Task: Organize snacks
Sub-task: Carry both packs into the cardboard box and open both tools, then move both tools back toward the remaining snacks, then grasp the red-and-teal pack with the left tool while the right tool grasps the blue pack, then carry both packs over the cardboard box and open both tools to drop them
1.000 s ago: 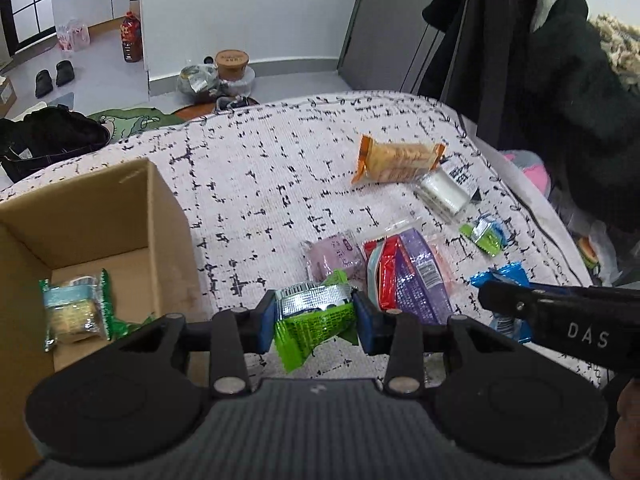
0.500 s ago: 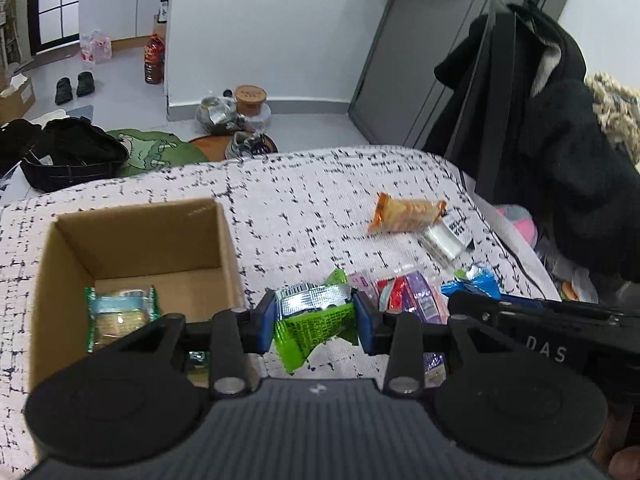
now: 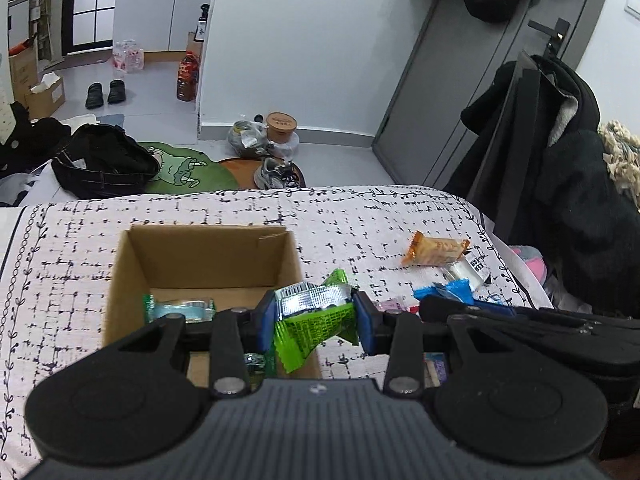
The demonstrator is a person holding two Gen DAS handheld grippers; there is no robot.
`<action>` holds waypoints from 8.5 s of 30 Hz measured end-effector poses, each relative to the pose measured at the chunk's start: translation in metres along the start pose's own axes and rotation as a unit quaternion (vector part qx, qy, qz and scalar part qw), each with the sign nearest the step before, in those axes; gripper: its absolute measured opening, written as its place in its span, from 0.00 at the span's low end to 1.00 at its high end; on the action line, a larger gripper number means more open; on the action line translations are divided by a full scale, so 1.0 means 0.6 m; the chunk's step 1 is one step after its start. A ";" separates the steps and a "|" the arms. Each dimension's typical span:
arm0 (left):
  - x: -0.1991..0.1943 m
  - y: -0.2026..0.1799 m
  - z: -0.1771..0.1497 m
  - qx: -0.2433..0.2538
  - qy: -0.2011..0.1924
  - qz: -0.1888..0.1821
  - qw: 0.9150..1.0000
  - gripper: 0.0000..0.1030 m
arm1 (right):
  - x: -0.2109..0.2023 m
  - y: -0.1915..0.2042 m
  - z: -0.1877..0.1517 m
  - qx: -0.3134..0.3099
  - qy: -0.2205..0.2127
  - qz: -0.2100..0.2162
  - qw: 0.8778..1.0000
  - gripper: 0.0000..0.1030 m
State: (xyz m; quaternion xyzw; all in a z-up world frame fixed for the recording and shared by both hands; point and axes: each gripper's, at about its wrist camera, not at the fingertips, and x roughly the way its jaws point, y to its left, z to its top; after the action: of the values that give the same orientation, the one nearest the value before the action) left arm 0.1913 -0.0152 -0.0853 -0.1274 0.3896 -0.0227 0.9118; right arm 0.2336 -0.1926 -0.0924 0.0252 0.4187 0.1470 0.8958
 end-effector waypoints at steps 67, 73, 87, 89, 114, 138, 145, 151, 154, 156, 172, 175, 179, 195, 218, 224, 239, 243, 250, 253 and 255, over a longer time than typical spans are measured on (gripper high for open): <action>-0.009 0.102 -0.022 -0.050 0.016 0.091 0.994 0.87 | 0.017 0.044 0.014 -0.006 -0.021 -0.003 1.000 0.82; -0.011 0.066 -0.020 -0.020 0.009 0.069 0.997 0.94 | -0.009 0.004 0.014 -0.004 -0.020 -0.023 1.000 0.94; 0.007 -0.008 -0.022 0.031 0.025 0.019 0.999 0.98 | -0.054 -0.096 -0.013 0.024 -0.011 -0.082 0.996 0.99; 0.010 -0.017 -0.023 0.036 0.027 0.017 0.999 0.98 | -0.057 -0.109 -0.017 0.030 -0.008 -0.087 0.996 0.98; 0.086 -0.107 -0.021 0.061 0.055 -0.008 0.997 0.95 | -0.034 -0.241 -0.032 0.071 0.013 -0.099 0.992 0.79; 0.218 -0.159 -0.038 0.064 0.132 -0.027 0.989 0.54 | 0.063 -0.337 -0.026 0.085 0.052 -0.088 0.991 0.57; 0.259 -0.168 -0.041 0.060 0.153 -0.033 0.986 0.44 | 0.096 -0.351 -0.017 0.075 0.059 -0.086 0.992 0.51; 0.281 -0.178 -0.049 0.075 0.164 -0.030 0.983 0.33 | 0.119 -0.364 -0.012 0.081 0.061 -0.086 0.991 0.50; 0.296 -0.176 -0.054 0.066 0.176 -0.025 0.982 0.28 | 0.129 -0.367 -0.012 0.079 0.061 -0.086 0.991 0.50; 0.299 -0.176 -0.055 0.067 0.173 -0.023 0.982 0.27 | 0.135 -0.368 -0.013 0.081 0.064 -0.083 0.991 0.50; 0.280 -0.155 -0.043 0.054 0.159 -0.007 0.986 0.20 | 0.161 -0.352 -0.009 0.067 0.090 -0.090 0.990 0.33; 0.268 -0.151 -0.039 0.051 0.154 -0.012 0.987 0.20 | 0.149 -0.340 -0.008 0.059 0.084 -0.091 0.991 0.30; 0.253 -0.150 -0.035 0.052 0.146 -0.020 0.988 0.20 | 0.131 -0.325 -0.007 0.067 0.076 -0.089 0.991 0.30; 0.158 -0.123 -0.015 0.041 0.081 -0.041 0.995 0.20 | 0.066 -0.239 0.004 0.048 0.040 -0.098 0.993 0.30; 0.039 -0.034 0.003 0.009 0.011 -0.039 0.999 0.20 | 0.001 -0.080 0.022 0.029 -0.004 -0.043 0.999 0.30; 0.009 -0.008 0.009 0.006 -0.009 -0.021 1.000 0.20 | -0.011 -0.033 0.024 0.009 -0.019 -0.024 0.999 0.31; -0.026 0.090 -0.004 -0.035 -0.018 0.027 0.999 0.20 | 0.007 0.061 0.011 -0.006 -0.011 0.016 1.000 0.31; -0.030 0.114 -0.014 -0.045 -0.014 0.032 0.998 0.20 | 0.012 0.092 0.004 -0.021 -0.007 0.026 0.999 0.31; -0.012 0.144 -0.026 -0.071 0.009 0.040 0.997 0.23 | 0.025 0.121 -0.005 -0.027 -0.002 0.024 0.999 0.31; -0.012 0.150 -0.027 -0.075 0.009 0.049 0.996 0.23 | 0.025 0.119 -0.002 -0.024 -0.003 0.019 1.000 0.31; -0.017 0.153 -0.027 -0.077 0.005 0.047 0.996 0.26 | 0.024 0.120 -0.001 -0.026 -0.003 0.018 0.999 0.31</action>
State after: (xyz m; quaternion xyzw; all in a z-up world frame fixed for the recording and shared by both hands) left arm 0.1675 0.0716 -0.1118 -0.1784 0.4000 0.0494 0.8976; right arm 0.2245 -0.1196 -0.0916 0.0096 0.4112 0.1738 0.8948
